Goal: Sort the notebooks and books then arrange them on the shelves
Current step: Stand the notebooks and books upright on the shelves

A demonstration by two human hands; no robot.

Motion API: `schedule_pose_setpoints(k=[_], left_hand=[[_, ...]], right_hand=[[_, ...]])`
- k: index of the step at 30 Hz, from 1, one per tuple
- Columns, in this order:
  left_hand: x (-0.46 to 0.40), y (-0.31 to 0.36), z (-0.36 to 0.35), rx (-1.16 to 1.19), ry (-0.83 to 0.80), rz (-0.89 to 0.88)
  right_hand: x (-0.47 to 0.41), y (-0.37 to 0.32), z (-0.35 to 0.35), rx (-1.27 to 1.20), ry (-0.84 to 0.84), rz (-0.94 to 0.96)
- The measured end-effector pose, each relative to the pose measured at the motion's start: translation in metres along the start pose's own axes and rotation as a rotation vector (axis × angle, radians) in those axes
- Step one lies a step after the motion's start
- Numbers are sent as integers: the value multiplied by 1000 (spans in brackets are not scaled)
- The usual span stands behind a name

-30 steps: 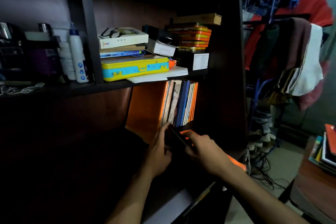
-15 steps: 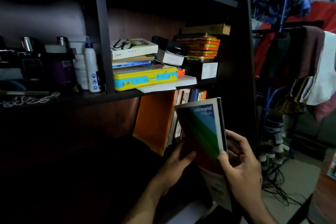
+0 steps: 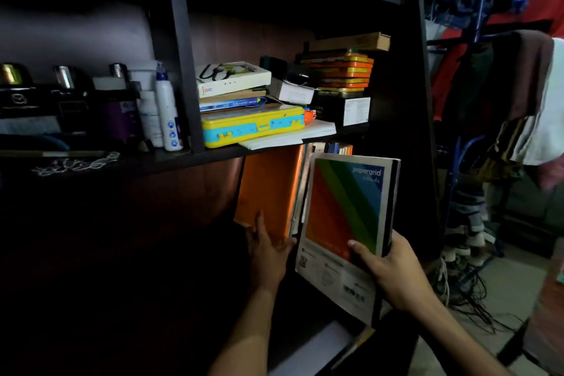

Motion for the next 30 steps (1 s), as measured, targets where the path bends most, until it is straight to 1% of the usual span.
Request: schedule_pose_setpoints(k=[2, 4, 5, 7, 9, 11, 12, 15, 17, 20, 22, 25, 27, 28, 30], left_hand=[[-3, -1, -5, -74, -20, 13], [-5, -4, -8, -157, -45, 33], [-6, -5, -6, -233, -24, 41], [-10, 2, 7, -382, 130, -25], [-14, 5, 19, -420, 267, -98], [-18, -1, 30, -445, 351, -109], [-20, -6, 31, -481, 341, -93], [-25, -9, 29, -552, 294, -134], [-26, -11, 31, -519, 264, -55], [-27, -13, 43, -516, 273, 33], [-26, -14, 47, -476, 268, 64], [-24, -12, 45, -496, 274, 8], [-25, -9, 43, -530, 281, -40], [-25, -8, 43, -545, 281, -49], [-26, -5, 36, -573, 229, -44]], right_hand=[[4, -12, -5, 33, -1, 56], [5, -15, -5, 82, 6, 69], [5, -14, -5, 105, 21, 74], [4, -11, -2, 114, 44, 83], [2, -12, -6, 133, 14, 123], [-2, -16, -13, 180, -51, 182], [-7, -18, -16, 214, -87, 205], [-22, -27, -19, 260, -174, 240], [-33, -34, -18, 260, -244, 239], [-52, -43, -13, 292, -357, 165], [-65, -47, -8, 351, -461, 93], [-77, -52, 0, 470, -575, 26], [-80, -54, 4, 520, -594, 22], [-81, -55, 6, 520, -583, 31], [-83, -53, 12, 500, -530, 41]])
Point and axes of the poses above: each hand's wrist, its own x-axis away from the middle knuckle, its own z-axis out of the back of the hand, y = z × x, the point moved 8 cm from there along -x, towards the middle knuckle, and after that the axes turned 7 degrees about x, right-handed, at the moved point
